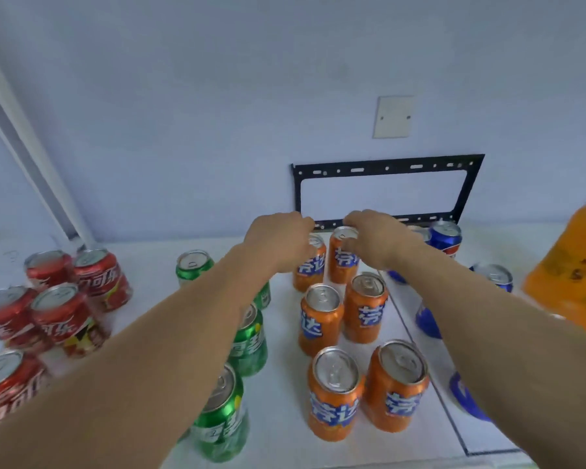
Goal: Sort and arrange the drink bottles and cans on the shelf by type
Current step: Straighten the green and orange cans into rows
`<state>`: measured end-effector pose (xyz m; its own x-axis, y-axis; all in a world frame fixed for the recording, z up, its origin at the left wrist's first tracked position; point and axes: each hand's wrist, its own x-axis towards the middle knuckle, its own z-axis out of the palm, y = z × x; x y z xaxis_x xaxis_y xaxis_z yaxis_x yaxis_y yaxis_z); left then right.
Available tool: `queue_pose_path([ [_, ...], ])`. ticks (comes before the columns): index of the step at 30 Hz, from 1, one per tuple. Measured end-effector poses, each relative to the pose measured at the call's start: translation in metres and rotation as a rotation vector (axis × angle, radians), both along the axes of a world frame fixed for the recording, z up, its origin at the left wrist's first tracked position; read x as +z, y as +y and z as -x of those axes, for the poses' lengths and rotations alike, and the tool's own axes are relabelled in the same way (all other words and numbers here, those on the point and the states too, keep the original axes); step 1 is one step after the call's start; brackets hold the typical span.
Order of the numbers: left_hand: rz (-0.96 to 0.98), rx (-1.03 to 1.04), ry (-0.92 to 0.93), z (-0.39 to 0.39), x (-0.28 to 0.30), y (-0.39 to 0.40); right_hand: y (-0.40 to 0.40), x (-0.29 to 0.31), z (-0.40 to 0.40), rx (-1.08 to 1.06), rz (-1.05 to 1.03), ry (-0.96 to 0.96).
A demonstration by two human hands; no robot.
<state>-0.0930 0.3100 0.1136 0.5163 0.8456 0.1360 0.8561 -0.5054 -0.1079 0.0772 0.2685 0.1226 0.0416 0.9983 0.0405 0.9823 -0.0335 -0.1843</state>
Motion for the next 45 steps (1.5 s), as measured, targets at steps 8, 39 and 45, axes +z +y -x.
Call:
queue_pose_path([
  [8,0.454,0.107,-0.145,-0.023,-0.025,0.052,0.059,-0.035,-0.024,0.009,0.182,0.174],
  [39,0.651,-0.063,-0.027,-0.009,-0.017,-0.047,-0.054,-0.031,-0.020,-0.049,0.331,0.431],
  [45,0.641,-0.062,-0.051,-0.009,-0.018,-0.035,-0.055,-0.040,-0.021,-0.063,0.309,0.390],
])
